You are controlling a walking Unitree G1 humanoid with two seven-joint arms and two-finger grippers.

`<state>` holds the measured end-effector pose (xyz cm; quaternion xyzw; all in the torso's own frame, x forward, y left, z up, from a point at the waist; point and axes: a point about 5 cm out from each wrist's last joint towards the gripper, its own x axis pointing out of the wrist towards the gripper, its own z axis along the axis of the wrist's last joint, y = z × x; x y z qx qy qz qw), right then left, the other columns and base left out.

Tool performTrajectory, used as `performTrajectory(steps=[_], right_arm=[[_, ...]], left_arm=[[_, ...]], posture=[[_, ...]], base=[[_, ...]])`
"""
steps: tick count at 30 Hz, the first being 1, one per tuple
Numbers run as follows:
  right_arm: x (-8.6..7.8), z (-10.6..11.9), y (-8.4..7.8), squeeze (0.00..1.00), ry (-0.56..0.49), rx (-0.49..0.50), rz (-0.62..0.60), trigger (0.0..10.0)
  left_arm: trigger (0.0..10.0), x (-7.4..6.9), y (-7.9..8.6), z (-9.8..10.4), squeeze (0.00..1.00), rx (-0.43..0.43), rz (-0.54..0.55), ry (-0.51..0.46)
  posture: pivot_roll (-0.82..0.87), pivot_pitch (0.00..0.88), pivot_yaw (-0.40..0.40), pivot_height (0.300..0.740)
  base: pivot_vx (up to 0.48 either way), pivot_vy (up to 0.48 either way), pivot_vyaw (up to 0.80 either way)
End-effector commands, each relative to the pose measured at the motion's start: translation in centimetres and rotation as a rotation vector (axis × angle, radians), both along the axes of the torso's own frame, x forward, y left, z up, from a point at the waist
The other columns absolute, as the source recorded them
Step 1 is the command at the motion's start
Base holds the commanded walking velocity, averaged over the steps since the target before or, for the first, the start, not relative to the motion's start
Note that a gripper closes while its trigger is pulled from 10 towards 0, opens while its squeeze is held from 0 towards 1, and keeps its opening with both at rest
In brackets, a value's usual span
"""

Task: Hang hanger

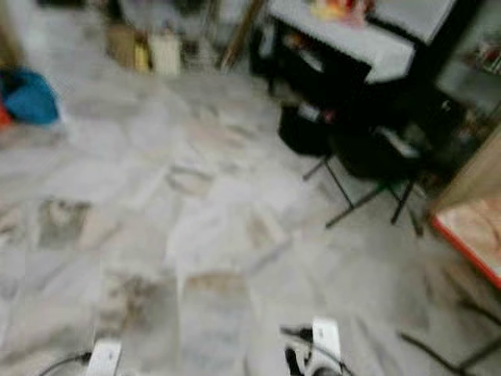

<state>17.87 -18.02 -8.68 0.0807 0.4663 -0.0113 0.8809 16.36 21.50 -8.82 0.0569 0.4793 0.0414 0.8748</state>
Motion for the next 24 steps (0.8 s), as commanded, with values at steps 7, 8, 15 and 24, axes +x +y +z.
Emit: performTrajectory(steps=[7,8,15,24], right_arm=[[-0.7,0.1,-2.9,0.00,0.000,-0.055,-0.057,10.0],[-0.8,0.1,-3.1,0.00,-0.001,-0.058,-0.063,10.0],[-1.2,-0.1,-2.9,0.00,0.003,-0.057,-0.091,10.0],[-0.6,0.0,-1.5,0.00,-0.015,-0.031,-0.049,10.0]], left_arm=[[10.0,0.9,-2.4,0.0,0.00,-0.022,-0.086,0.001],[10.0,1.1,-2.4,0.1,0.00,-0.020,-0.093,-0.002],[10.0,1.9,-1.8,0.5,0.00,-0.002,-0.129,-0.016],[10.0,3.1,-1.3,1.2,0.00,0.016,-0.152,-0.040]], posture=[[-0.01,0.000,-0.059,0.740],[-0.01,0.000,-0.059,0.740],[-0.02,0.000,-0.039,0.740],[-0.01,0.000,-0.026,0.740]], base=[[0.000,0.000,-0.68],[0.000,0.000,-0.68],[0.000,0.000,-0.68],[0.000,0.000,-0.05]])
